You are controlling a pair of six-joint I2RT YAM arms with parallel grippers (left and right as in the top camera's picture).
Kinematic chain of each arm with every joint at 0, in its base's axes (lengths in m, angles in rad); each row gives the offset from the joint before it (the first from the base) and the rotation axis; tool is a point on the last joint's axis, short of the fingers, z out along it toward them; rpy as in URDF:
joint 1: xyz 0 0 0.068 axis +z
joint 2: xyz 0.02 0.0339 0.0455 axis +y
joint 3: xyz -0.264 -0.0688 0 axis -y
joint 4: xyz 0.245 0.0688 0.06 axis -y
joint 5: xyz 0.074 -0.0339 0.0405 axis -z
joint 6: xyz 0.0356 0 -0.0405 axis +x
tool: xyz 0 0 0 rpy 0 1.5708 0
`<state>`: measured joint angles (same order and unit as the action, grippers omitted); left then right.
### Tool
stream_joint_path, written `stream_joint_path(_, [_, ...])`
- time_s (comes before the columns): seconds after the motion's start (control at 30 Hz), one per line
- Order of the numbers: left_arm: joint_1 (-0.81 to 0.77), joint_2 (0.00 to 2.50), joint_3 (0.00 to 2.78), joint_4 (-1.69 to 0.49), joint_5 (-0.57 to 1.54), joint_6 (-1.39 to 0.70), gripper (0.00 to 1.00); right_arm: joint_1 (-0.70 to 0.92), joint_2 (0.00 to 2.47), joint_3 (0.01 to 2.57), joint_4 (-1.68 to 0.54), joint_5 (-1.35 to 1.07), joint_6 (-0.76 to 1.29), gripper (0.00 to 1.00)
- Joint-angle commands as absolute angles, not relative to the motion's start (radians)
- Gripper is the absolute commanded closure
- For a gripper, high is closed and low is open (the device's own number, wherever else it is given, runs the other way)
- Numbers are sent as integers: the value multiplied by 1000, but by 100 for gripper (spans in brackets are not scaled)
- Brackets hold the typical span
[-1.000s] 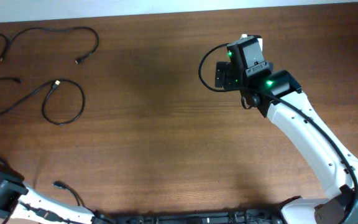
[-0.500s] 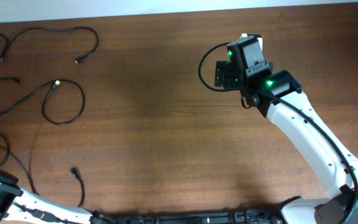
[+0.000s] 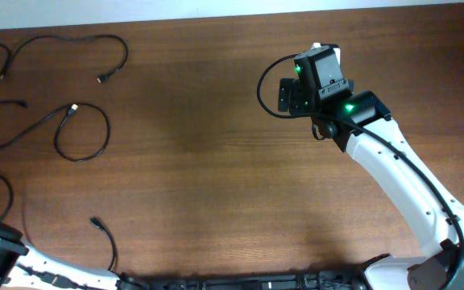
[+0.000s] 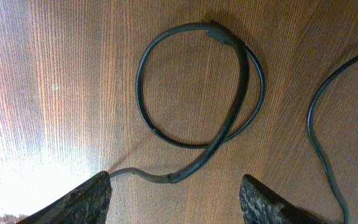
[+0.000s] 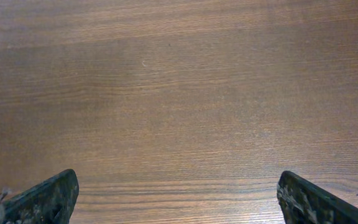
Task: Untangle cables
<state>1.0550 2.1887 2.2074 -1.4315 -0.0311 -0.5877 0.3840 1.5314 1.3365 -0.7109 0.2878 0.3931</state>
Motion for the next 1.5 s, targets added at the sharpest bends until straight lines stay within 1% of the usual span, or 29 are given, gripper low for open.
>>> stream_joint_path(0.0, [1055, 2196, 2209, -1431, -42, -591, 36, 384, 1534, 1327, -707, 300, 399, 0])
stream_joint_path(0.03, [1050, 2196, 2205, -1430, -42, -591, 46, 384, 1534, 1327, -706, 300, 402, 0])
stream_joint_path(0.07, [1044, 2196, 2196, -1425, -42, -591, 53, 384, 1534, 1327, -706, 300, 402, 0])
stream_joint_path(0.17, [1022, 2196, 2115, -1365, -42, -591, 54, 384, 1534, 1327, -704, 300, 402, 0])
stream_joint_path(0.2, [1015, 2197, 2073, -1332, -42, -591, 58, 384, 1534, 1327, -703, 300, 402, 0])
stream_joint_path(0.27, [1010, 2197, 2008, -1282, -43, -591, 81, 384, 1534, 1327, -703, 300, 402, 0])
stream_joint_path(0.37, [1015, 2197, 1910, -1185, -53, -591, 82, 384, 1534, 1327, -703, 300, 402, 0])
stream_joint_path(0.4, [1015, 2197, 1880, -1150, -53, -579, 85, 384, 1534, 1327, -703, 299, 402, 0])
stream_joint_path(0.43, [1015, 2197, 1856, -1121, -53, -551, 90, 384, 1534, 1327, -702, 295, 402, 0])
stream_joint_path(0.47, [1015, 2197, 1822, -1080, -56, -517, 100, 384, 1534, 1327, -701, 291, 402, 1])
stream_joint_path(0.5, [1015, 2198, 1793, -1060, -99, -516, 100, 384, 1534, 1327, -699, 288, 402, 0])
stream_joint_path(0.53, [1015, 2198, 1763, -1053, -188, -552, 100, 384, 1534, 1327, -699, 285, 402, 0])
stream_joint_path(0.57, [1016, 2198, 1737, -1061, -299, -621, 100, 384, 1534, 1327, -699, 284, 402, 0])
stream_joint_path(0.6, [1020, 2198, 1733, -1081, -367, -671, 100, 384, 1534, 1327, -699, 284, 402, 0])
stream_joint_path(0.67, [1039, 2198, 1735, -1084, -382, -696, 100, 384, 1534, 1327, -693, 280, 402, 0])
stream_joint_path(0.73, [1059, 2197, 1771, -1081, -310, -647, 82, 384, 1534, 1327, -691, 273, 402, 0])
stream_joint_path(0.77, [1059, 2197, 1809, -1079, -252, -587, 79, 384, 1534, 1327, -691, 273, 402, 0])
stream_joint_path(0.8, [1059, 2197, 1837, -1081, -207, -545, 78, 384, 1534, 1327, -691, 273, 402, 0])
stream_joint_path(0.83, [1056, 2197, 1906, -1089, -102, -487, 74, 384, 1534, 1327, -691, 273, 402, 0])
stream_joint_path(0.87, [1056, 2197, 1955, -1096, 3, -459, 63, 384, 1534, 1327, -691, 273, 402, 0])
stream_joint_path(0.9, [1056, 2197, 1991, -1098, 107, -445, 35, 384, 1534, 1327, -691, 273, 402, 0])
stream_joint_path(0.93, [1056, 2197, 2009, -1101, 178, -443, 1, 384, 1534, 1327, -691, 273, 402, 0])
stream_joint_path(1.0, [1056, 2197, 2024, -1106, 424, -410, 1, 384, 1534, 1327, -691, 273, 402, 0])
stream_joint_path(1.03, [1055, 2197, 2024, -1120, 493, -390, 1, 384, 1534, 1327, -691, 273, 402, 0])
stream_joint_path(1.1, [1044, 2197, 2024, -1131, 647, -287, 1, 384, 1534, 1327, -691, 273, 402, 0])
stream_joint_path(1.13, [1036, 2197, 2025, -1148, 678, -263, 5, 384, 1534, 1327, -691, 273, 402, 0])
stream_joint_path(1.2, [1015, 2195, 2025, -1189, 667, -263, 9, 384, 1534, 1327, -691, 273, 402, 0])
stream_joint_path(1.37, [866, 2164, 2025, -1296, 646, -253, 9, 384, 1534, 1327, -676, 191, 402, 0])
stream_joint_path(1.47, [754, 2077, 2025, -1346, 472, -252, 10, 319, 1534, 1341, -702, 183, 402, 0])
